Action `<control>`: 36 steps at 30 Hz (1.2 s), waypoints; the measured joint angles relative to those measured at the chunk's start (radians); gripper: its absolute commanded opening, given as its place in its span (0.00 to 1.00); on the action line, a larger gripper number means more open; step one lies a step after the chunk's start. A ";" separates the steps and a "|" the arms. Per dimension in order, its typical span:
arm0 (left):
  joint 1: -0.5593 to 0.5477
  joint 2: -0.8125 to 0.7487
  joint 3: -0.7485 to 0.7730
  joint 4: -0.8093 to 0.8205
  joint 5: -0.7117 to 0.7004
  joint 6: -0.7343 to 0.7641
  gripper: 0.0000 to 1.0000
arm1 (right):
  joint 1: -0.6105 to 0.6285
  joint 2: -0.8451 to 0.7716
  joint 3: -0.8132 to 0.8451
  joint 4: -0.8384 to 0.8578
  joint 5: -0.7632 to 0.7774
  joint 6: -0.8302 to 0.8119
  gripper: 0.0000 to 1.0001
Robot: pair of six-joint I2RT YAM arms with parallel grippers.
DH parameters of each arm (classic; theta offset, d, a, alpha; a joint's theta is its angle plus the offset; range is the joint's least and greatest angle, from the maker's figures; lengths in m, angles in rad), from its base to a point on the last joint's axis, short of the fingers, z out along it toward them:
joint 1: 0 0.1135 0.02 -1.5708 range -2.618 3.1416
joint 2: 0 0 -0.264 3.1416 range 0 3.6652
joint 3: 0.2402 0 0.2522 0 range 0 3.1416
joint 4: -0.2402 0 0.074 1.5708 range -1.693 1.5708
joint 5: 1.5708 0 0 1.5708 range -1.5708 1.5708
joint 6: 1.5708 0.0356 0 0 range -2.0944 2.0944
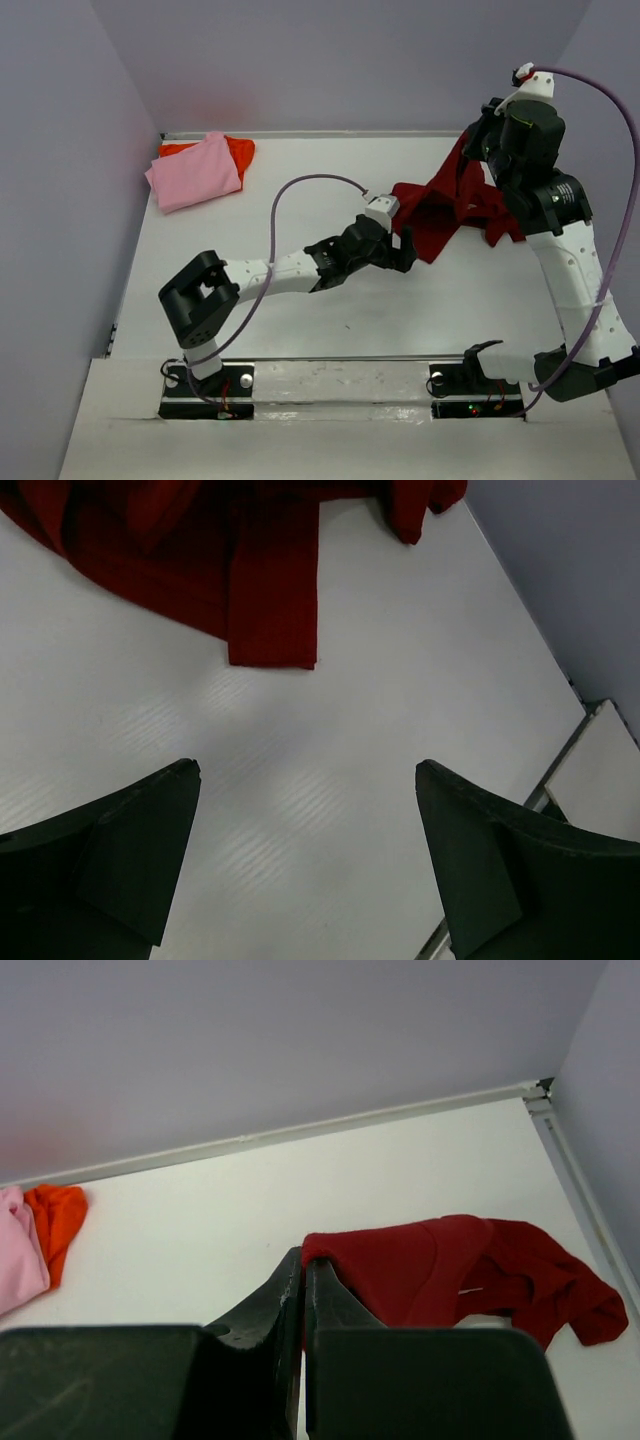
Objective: Fold and stack the t-shirts
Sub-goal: Move the crumpled T-shirt to the center of the board.
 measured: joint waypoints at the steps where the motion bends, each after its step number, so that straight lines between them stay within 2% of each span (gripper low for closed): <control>1: -0.008 0.036 0.027 0.009 -0.021 0.009 0.98 | 0.000 -0.001 -0.012 -0.002 -0.006 0.003 0.00; 9: -0.063 0.338 0.337 0.001 -0.122 0.124 0.98 | 0.000 -0.020 -0.084 -0.005 -0.048 0.027 0.00; 15: -0.063 0.502 0.539 -0.114 -0.242 0.206 0.98 | 0.000 -0.066 -0.121 -0.003 -0.081 0.039 0.00; 20: -0.050 0.512 0.526 -0.168 -0.365 0.246 0.98 | 0.000 -0.093 -0.145 -0.006 -0.100 0.039 0.00; 27: 0.005 0.423 0.334 -0.167 -0.522 0.284 0.98 | 0.000 -0.094 -0.165 -0.006 -0.144 0.047 0.00; 36: 0.029 0.418 0.308 -0.080 -0.518 0.323 0.98 | 0.000 -0.094 -0.178 -0.006 -0.172 0.050 0.00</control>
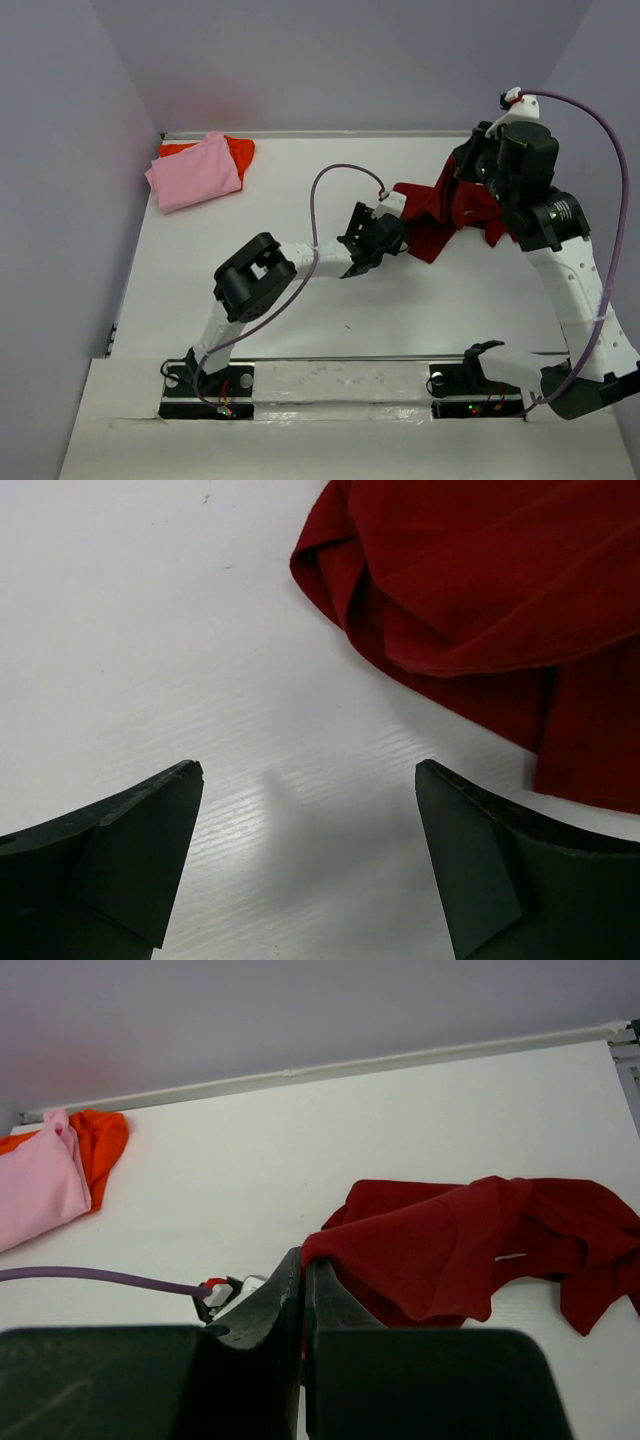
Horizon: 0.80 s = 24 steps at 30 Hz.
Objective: Fold and stack the t-shirts
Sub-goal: Move the crumpled T-shirt to the center of the board.
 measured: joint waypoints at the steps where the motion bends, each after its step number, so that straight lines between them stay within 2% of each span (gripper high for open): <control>1: 0.000 -0.003 -0.005 0.008 0.011 0.003 0.98 | 0.000 0.000 0.000 0.000 0.000 0.000 0.00; 15: 0.045 -0.173 -0.189 0.166 0.412 0.010 0.98 | 0.000 0.004 -0.015 0.002 -0.002 -0.003 0.00; 24: 0.117 -0.122 -0.201 0.247 0.512 0.032 0.98 | 0.000 0.015 -0.025 0.003 -0.018 -0.003 0.00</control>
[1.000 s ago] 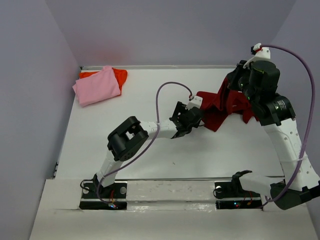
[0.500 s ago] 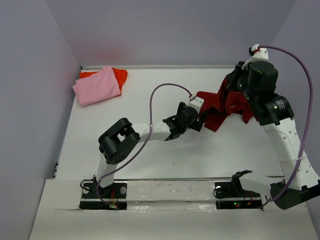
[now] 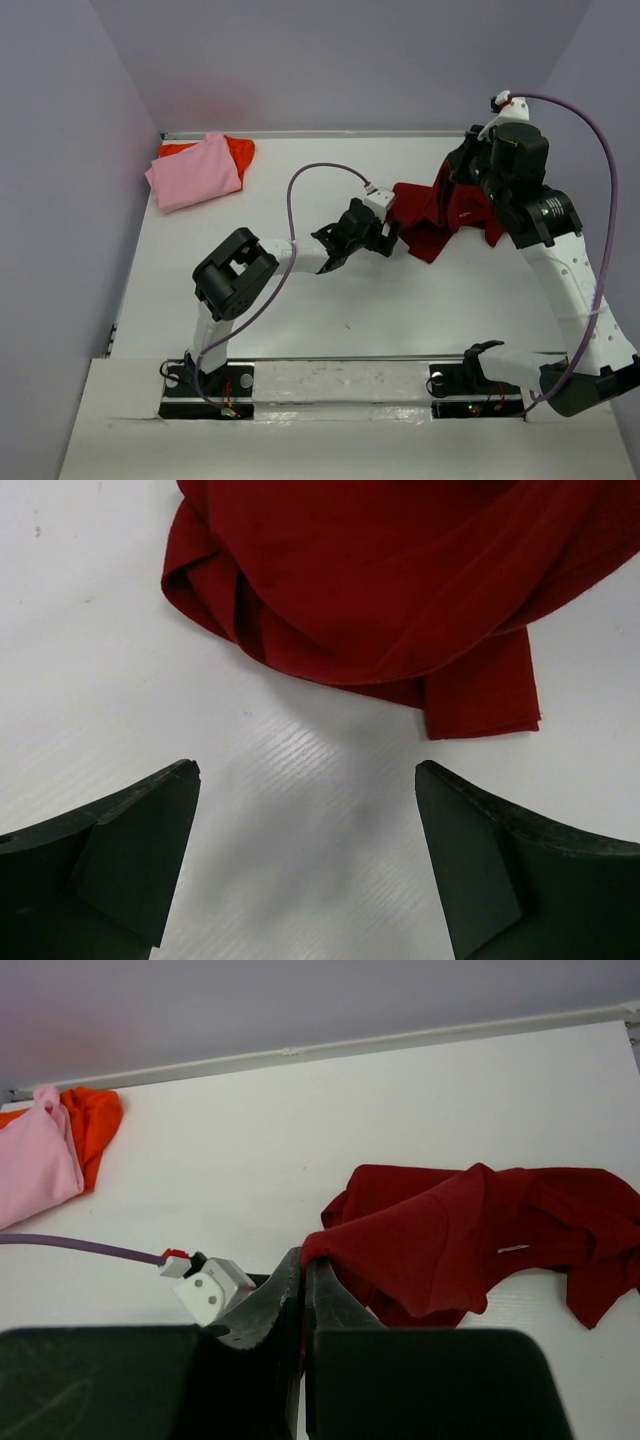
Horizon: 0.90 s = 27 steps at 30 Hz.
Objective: Fold and stack the t-shirts
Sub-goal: Move the crumpled T-shirt to the center of the board.
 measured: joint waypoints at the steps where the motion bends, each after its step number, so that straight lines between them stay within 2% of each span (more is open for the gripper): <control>1: 0.000 0.011 0.001 0.005 0.005 0.002 0.98 | 0.000 0.000 -0.003 0.000 -0.002 0.000 0.00; 6: -0.001 0.064 0.019 0.009 0.008 0.012 0.98 | 0.000 0.002 -0.006 0.000 -0.007 0.000 0.00; 15: -0.001 0.069 0.033 0.048 -0.028 0.027 0.97 | 0.000 0.008 -0.028 0.000 -0.032 0.007 0.00; 22: -0.001 0.121 0.108 0.076 -0.039 0.027 0.91 | 0.000 0.008 -0.055 0.000 -0.074 0.023 0.00; 27: -0.014 0.153 0.144 0.085 -0.007 0.015 0.91 | 0.000 0.008 -0.092 -0.002 -0.086 0.029 0.00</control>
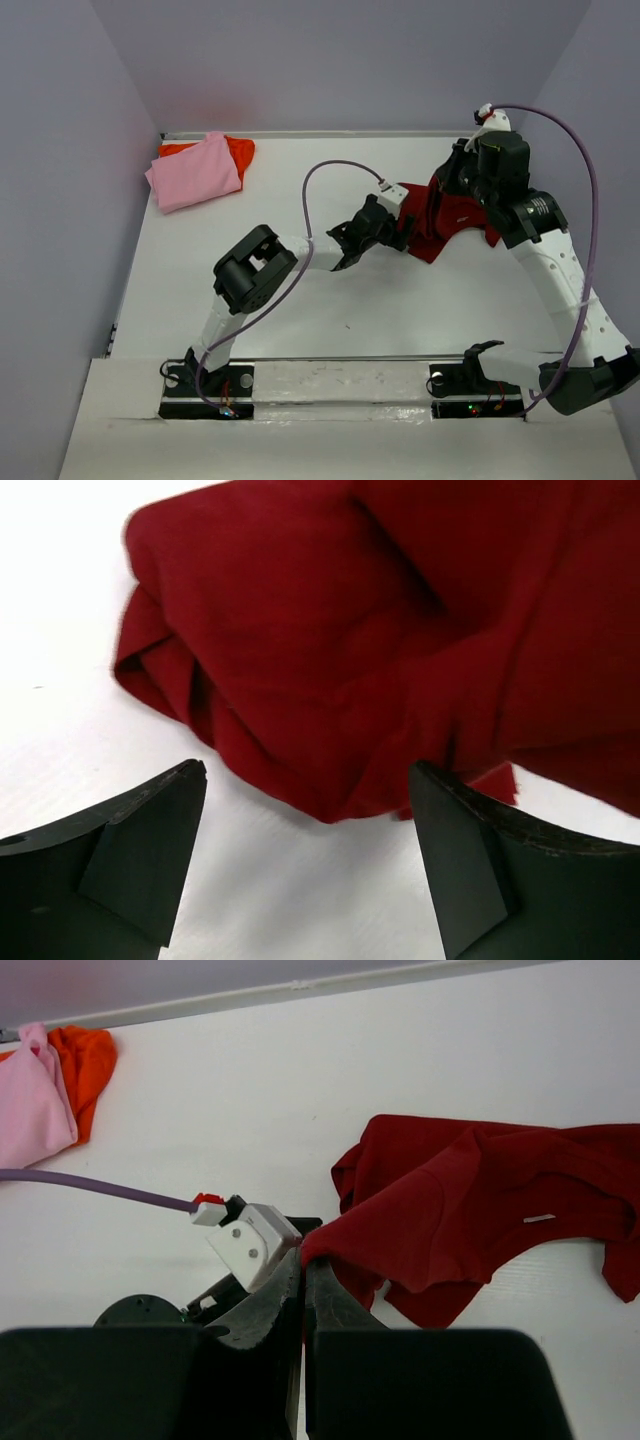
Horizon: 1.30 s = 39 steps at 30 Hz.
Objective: Fold and stack the t-shirts
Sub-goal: Move the crumpled T-shirt to the center of the board.
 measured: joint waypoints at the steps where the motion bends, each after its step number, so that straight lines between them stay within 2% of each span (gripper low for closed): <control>1: -0.008 0.000 0.000 -0.001 0.001 -0.001 0.91 | 0.000 0.000 -0.005 0.001 -0.001 0.000 0.00; 7: -0.083 0.000 -0.006 -0.005 -0.002 0.000 0.91 | 0.000 0.000 -0.012 0.002 -0.003 0.000 0.00; 12: -0.119 -0.072 -0.124 -0.040 -0.034 -0.009 0.92 | 0.000 0.013 0.012 -0.008 0.026 -0.016 0.00; 17: -0.114 -0.285 -0.294 -0.103 -0.106 -0.029 0.92 | 0.000 0.142 0.287 -0.056 -0.018 -0.047 0.00; 19: -0.117 -0.422 -0.350 -0.146 -0.164 -0.038 0.92 | 0.010 0.185 0.407 -0.053 -0.060 -0.060 0.00; 22: -0.132 -0.610 -0.400 -0.207 -0.228 -0.061 0.92 | 0.050 0.201 0.492 -0.064 -0.134 -0.071 0.00; 26: -0.144 -0.880 -0.461 -0.306 -0.295 -0.106 0.93 | 0.188 0.268 0.616 -0.088 -0.157 -0.086 0.00; 29: -0.148 -1.117 -0.492 -0.431 -0.360 -0.135 0.93 | 0.381 0.381 0.732 -0.119 -0.118 -0.103 0.00; 33: -0.148 -1.388 -0.491 -0.598 -0.464 -0.156 0.94 | 0.627 0.589 0.878 -0.156 -0.036 -0.129 0.00; 34: -0.148 -1.450 -0.491 -0.648 -0.496 -0.161 0.94 | 0.662 0.630 0.903 -0.166 -0.023 -0.133 0.00; 36: -0.148 -1.566 -0.491 -0.727 -0.571 -0.175 0.94 | 0.757 0.795 1.085 -0.208 0.012 -0.142 0.00; 39: -0.148 -1.680 -0.528 -0.783 -0.621 -0.196 0.94 | 0.847 0.926 1.205 -0.214 0.035 -0.150 0.00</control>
